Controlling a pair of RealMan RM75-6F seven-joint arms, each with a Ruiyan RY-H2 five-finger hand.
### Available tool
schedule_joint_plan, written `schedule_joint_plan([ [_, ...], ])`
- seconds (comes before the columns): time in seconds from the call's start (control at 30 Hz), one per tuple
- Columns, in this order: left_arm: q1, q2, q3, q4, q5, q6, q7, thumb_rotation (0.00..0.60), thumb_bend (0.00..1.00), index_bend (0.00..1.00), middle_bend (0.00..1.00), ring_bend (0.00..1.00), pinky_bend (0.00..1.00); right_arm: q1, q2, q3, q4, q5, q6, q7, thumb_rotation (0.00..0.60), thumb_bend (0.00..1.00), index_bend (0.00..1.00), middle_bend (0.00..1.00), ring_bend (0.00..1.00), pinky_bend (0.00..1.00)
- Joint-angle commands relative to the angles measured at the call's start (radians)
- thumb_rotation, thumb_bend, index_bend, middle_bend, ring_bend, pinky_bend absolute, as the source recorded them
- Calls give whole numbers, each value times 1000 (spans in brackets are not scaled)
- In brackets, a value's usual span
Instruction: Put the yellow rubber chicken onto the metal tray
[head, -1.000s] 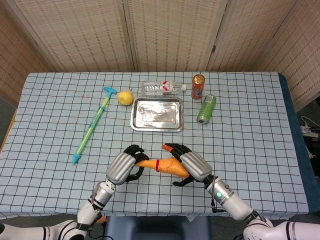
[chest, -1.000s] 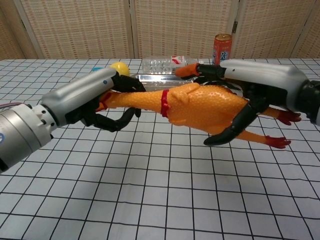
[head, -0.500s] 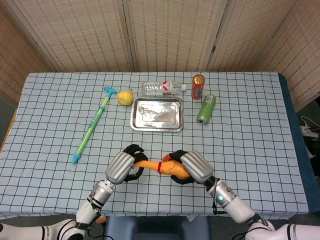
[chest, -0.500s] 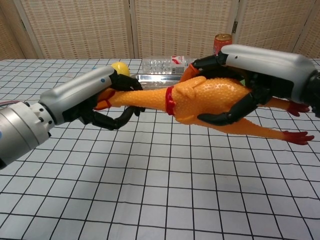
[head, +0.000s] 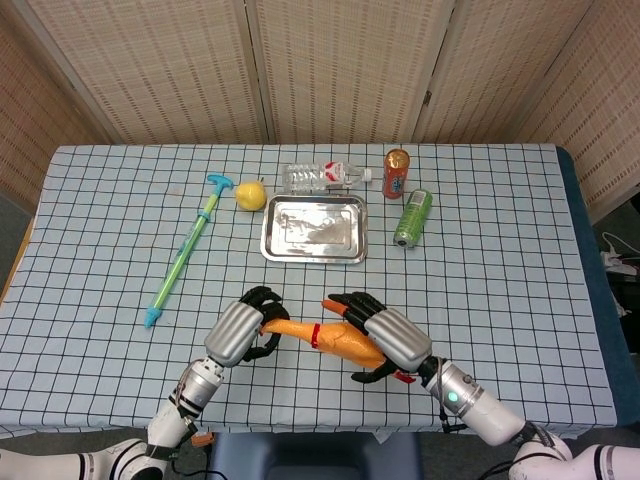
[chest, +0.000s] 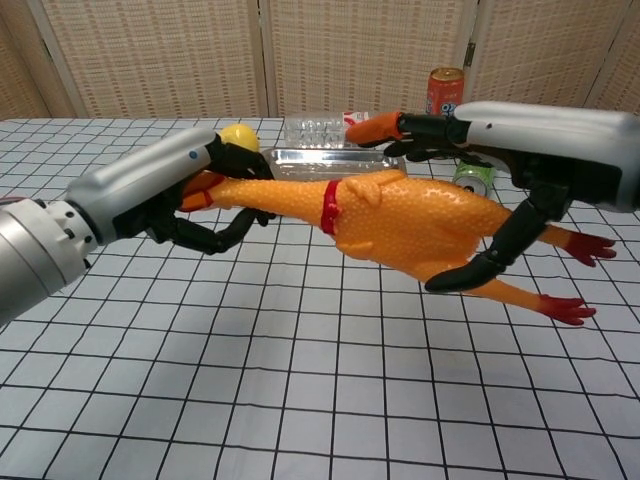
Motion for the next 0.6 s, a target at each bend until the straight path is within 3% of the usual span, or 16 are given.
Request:
schedule_joint_plan([
  [0.03, 0, 3, 1, -3, 5, 1, -2, 600, 761, 708, 465, 241, 185, 1, 6, -6, 4, -5, 7, 4, 600, 82, 0, 0, 0, 0],
  [0.27, 0, 9, 1, -13, 9, 6, -1, 600, 760, 708, 466, 241, 185, 14, -9, -11, 25, 43, -20, -35, 600, 82, 0, 0, 0, 6],
  [0.33, 0, 10, 1, -13, 7, 4, -1, 600, 761, 708, 466, 241, 184, 18, -15, -10, 19, 80, -35, -46, 600, 82, 4, 2, 1, 119],
  [0.37, 0, 10, 1, -12, 7, 4, -1, 600, 761, 708, 466, 241, 184, 20, -16, -9, 17, 89, -39, -48, 600, 82, 79, 56, 51, 256],
  [0.43, -1, 10, 0, -11, 6, 3, 0, 600, 761, 708, 466, 240, 184, 24, -22, -9, 11, 100, -47, -45, 600, 90, 469, 353, 389, 656],
  [0.5, -1, 10, -1, -10, 4, 3, -2, 600, 760, 708, 466, 241, 184, 24, -29, -9, 10, 98, -42, -39, 600, 128, 746, 582, 658, 889],
  [0.53, -2, 11, -1, -9, 4, 2, -3, 600, 760, 708, 466, 241, 184, 21, -36, -8, 16, 89, -29, -42, 600, 168, 850, 668, 746, 955],
  [0.6, -2, 12, -2, -8, 3, 1, -4, 600, 761, 708, 466, 241, 184, 9, -55, -5, 26, 76, 8, -53, 600, 223, 957, 751, 831, 999],
])
